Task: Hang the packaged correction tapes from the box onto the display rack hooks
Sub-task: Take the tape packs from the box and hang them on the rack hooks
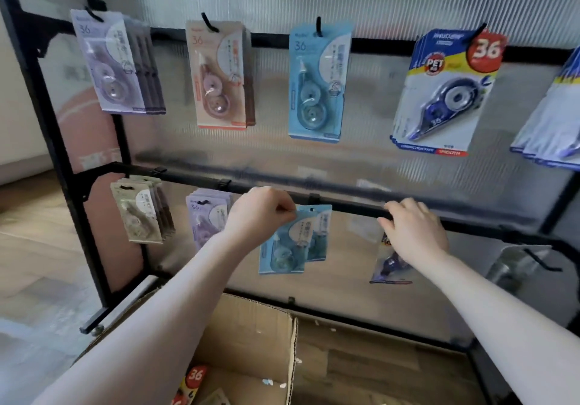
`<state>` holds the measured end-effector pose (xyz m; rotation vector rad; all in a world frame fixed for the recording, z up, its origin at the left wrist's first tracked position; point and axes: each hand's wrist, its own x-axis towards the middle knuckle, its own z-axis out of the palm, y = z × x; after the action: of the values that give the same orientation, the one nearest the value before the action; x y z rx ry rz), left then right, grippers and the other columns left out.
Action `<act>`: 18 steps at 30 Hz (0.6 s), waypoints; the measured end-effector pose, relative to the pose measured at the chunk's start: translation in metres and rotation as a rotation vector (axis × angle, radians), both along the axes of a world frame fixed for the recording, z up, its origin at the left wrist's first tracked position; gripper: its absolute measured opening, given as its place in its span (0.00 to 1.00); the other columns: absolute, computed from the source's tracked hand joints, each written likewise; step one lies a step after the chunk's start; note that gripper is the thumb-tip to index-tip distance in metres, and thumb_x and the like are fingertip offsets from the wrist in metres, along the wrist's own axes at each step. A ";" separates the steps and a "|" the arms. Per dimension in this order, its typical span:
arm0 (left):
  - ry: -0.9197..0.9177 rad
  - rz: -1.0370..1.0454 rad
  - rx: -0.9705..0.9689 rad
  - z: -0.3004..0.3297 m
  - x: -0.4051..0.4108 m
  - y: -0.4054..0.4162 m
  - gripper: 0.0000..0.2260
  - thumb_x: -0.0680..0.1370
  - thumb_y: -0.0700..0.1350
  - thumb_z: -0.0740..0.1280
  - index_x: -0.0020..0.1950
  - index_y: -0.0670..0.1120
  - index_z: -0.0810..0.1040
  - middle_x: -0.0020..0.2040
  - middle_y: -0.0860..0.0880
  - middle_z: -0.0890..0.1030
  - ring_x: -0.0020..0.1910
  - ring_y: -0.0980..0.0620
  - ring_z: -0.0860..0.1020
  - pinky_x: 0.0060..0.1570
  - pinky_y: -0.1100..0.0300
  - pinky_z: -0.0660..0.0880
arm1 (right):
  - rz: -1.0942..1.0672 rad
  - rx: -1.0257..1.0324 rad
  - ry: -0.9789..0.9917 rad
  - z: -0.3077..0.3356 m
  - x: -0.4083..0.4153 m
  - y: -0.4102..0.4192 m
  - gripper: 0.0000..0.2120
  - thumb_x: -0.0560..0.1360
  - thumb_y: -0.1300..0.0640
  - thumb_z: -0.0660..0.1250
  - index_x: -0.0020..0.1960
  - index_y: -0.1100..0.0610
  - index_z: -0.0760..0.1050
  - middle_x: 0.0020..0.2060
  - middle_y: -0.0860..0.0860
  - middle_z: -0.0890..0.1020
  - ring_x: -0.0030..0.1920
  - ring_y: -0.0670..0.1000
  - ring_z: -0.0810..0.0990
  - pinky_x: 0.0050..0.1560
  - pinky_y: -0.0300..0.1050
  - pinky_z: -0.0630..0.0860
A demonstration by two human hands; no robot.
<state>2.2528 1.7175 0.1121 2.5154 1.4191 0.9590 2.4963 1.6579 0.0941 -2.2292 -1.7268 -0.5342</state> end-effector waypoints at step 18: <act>0.187 -0.043 -0.007 -0.025 0.045 0.029 0.08 0.77 0.48 0.65 0.52 0.49 0.82 0.49 0.52 0.81 0.45 0.51 0.76 0.40 0.59 0.71 | 0.018 -0.007 0.031 -0.017 0.037 -0.020 0.18 0.80 0.48 0.55 0.65 0.54 0.70 0.59 0.53 0.74 0.60 0.54 0.71 0.59 0.47 0.69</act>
<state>2.2983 1.7462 0.0868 2.6789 1.4055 0.7272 2.5337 1.6375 0.0768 -2.2132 -1.7340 -0.4878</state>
